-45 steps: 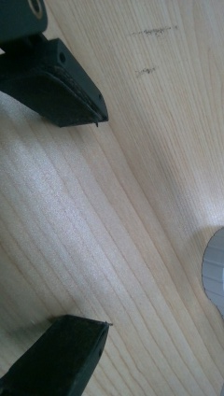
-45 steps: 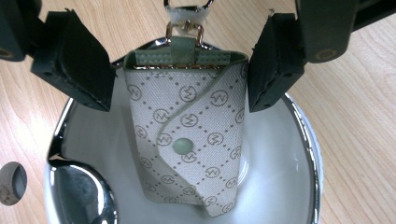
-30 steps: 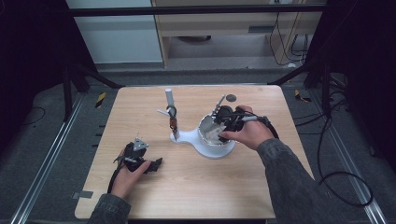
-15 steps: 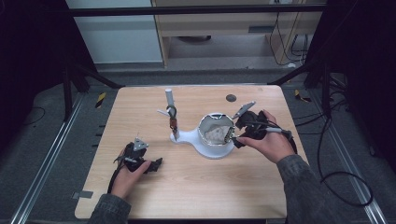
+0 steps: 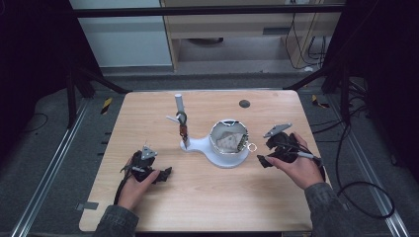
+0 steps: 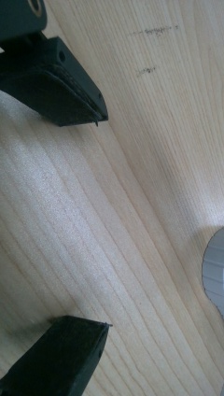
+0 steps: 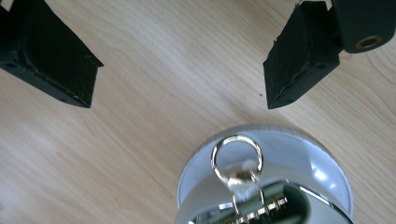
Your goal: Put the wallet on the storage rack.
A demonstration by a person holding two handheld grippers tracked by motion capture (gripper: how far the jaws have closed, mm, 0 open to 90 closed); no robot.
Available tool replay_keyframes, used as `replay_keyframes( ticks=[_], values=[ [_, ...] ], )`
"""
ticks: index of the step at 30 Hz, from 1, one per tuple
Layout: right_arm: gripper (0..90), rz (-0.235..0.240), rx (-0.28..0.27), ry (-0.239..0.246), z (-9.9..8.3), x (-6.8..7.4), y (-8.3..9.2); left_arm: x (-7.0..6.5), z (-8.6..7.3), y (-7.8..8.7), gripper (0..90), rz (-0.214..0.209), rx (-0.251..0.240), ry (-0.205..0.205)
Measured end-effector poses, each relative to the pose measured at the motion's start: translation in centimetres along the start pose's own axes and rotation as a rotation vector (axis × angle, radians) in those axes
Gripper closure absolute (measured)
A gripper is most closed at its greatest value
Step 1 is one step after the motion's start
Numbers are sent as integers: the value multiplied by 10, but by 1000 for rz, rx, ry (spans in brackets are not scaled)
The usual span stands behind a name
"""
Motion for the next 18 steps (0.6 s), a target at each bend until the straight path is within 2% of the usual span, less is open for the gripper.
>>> replay_keyframes(
  ticks=[9, 18],
  values=[
    [104, 23, 4, -83, -34, -2, -18, 0, 0, 0, 9, 0, 0, 1],
    [90, 27, 16, -141, -54, -5, -36, 0, 0, 0, 9, 1, 0, -2]
  ],
)
Point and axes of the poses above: each handheld gripper's, and its own axes: y roughly backward along the jaws, z roughly out of its top, x roughly to its left, the point moved 10 cm from there along -y, roughly forward along the jaws, and after that the axes turned 3 degrees about z, right-handed, at the moved point
